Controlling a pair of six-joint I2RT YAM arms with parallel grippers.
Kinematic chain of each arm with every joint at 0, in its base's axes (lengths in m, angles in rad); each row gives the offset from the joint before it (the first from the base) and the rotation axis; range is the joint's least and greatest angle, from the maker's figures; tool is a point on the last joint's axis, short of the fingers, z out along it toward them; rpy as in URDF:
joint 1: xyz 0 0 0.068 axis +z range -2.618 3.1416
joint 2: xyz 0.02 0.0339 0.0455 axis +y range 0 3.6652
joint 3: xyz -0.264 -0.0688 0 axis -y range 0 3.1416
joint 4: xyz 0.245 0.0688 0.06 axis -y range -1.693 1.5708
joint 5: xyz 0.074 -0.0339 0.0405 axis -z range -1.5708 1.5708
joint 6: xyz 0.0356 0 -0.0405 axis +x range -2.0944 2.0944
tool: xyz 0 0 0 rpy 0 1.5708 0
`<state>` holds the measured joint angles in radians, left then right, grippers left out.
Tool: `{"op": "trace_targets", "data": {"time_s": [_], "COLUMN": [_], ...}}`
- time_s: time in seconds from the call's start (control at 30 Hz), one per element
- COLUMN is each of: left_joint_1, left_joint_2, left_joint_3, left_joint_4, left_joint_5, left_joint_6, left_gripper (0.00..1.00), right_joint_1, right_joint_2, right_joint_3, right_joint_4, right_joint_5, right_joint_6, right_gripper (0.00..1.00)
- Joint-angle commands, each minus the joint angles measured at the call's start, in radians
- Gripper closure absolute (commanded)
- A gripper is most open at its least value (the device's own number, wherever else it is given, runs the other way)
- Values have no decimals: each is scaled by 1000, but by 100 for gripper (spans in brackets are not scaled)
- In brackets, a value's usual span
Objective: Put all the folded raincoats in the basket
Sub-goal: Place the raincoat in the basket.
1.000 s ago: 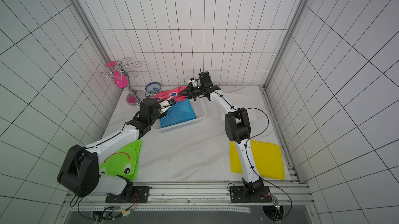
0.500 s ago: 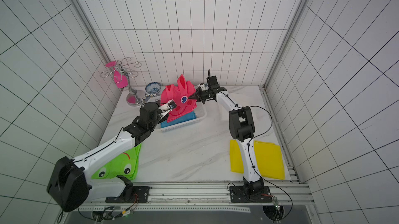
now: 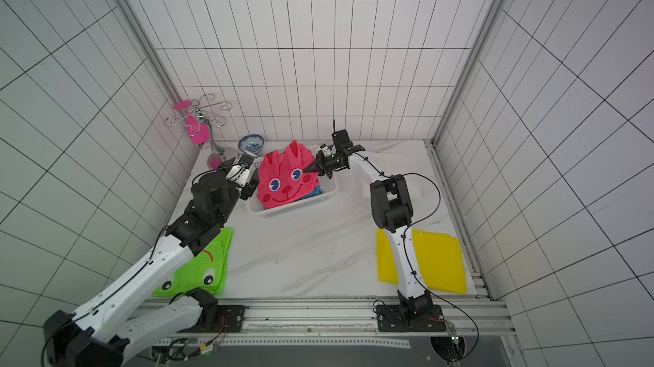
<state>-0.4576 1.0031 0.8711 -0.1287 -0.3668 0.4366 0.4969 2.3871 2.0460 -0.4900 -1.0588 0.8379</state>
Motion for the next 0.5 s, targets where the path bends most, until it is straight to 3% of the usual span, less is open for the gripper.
{"op": "trace_targets", "data": {"time_s": [0.0,0.27,0.47], "left_joint_1": [25,59,61], "left_joint_2": [-14,8,58], "left_joint_3": [7,10,82], "left_joint_4": [-35,-90,-206], "left_joint_5": [25,54,53], "left_joint_6": [-101,-281,-479], "left_gripper": [27,21,20], "right_joint_1": [23,42,-2], "right_joint_2": [21,11,43], "right_joint_3": [41,8,97], "right_joint_4": [-50,-85,-235], "right_joint_5": [-38,36,125], "right_joint_6": [-9,-39,-156], "right_gripper": [100,100,90]}}
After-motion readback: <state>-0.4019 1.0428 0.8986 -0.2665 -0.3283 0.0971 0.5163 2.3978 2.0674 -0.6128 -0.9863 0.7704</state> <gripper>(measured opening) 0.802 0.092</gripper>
